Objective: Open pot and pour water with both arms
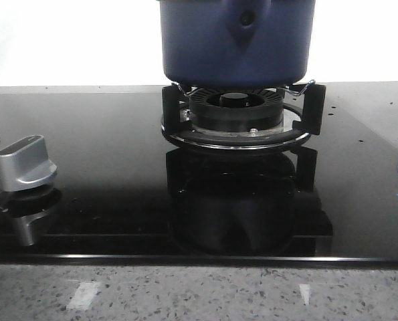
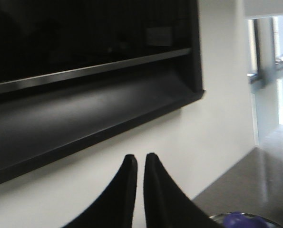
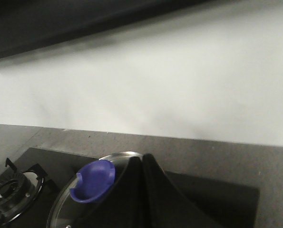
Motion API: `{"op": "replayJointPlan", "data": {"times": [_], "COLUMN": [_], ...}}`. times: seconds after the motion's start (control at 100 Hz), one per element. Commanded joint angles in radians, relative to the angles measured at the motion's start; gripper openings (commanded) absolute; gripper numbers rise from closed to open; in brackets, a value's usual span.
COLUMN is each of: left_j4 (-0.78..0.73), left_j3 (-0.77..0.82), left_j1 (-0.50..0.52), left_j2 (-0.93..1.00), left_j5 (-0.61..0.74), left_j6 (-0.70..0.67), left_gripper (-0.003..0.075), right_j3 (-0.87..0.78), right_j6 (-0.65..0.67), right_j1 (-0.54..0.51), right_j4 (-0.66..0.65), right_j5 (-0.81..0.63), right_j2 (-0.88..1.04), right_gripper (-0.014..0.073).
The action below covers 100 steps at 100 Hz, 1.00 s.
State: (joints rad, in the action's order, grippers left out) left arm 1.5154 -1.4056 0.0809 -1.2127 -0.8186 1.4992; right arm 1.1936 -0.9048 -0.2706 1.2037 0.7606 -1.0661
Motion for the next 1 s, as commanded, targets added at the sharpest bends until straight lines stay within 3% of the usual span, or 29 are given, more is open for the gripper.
{"op": "replayJointPlan", "data": {"times": [0.0,0.2,0.3,0.6,0.99], "left_j4": [0.052,0.051,0.123,0.262,0.297], "left_j3": [0.068,0.372,0.532,0.879,1.015], "left_j1": [0.014,-0.088,-0.141,-0.149,-0.149], "left_j2": [0.105,0.311,0.429,0.727,0.876], "left_j5": [0.138,0.368,0.46,0.478,0.488], "left_j6": [0.004,0.161,0.227,0.278,0.277], "left_gripper": [-0.002,-0.002,-0.002,-0.002,-0.002], "right_j3": [0.003,-0.226,-0.385,-0.763,-0.85], "right_j6": [-0.118,-0.259,-0.299,-0.325,-0.325], "right_j1": [0.047,0.097,0.097,0.097,0.097], "right_j4": [0.051,0.051,0.051,0.051,0.051], "right_j5": [-0.109,-0.303,-0.392,-0.467,-0.462], "right_j2": [0.069,0.256,0.37,0.689,0.759], "right_gripper": [-0.0046,-0.0046,-0.0046,-0.0047,-0.0047]}}
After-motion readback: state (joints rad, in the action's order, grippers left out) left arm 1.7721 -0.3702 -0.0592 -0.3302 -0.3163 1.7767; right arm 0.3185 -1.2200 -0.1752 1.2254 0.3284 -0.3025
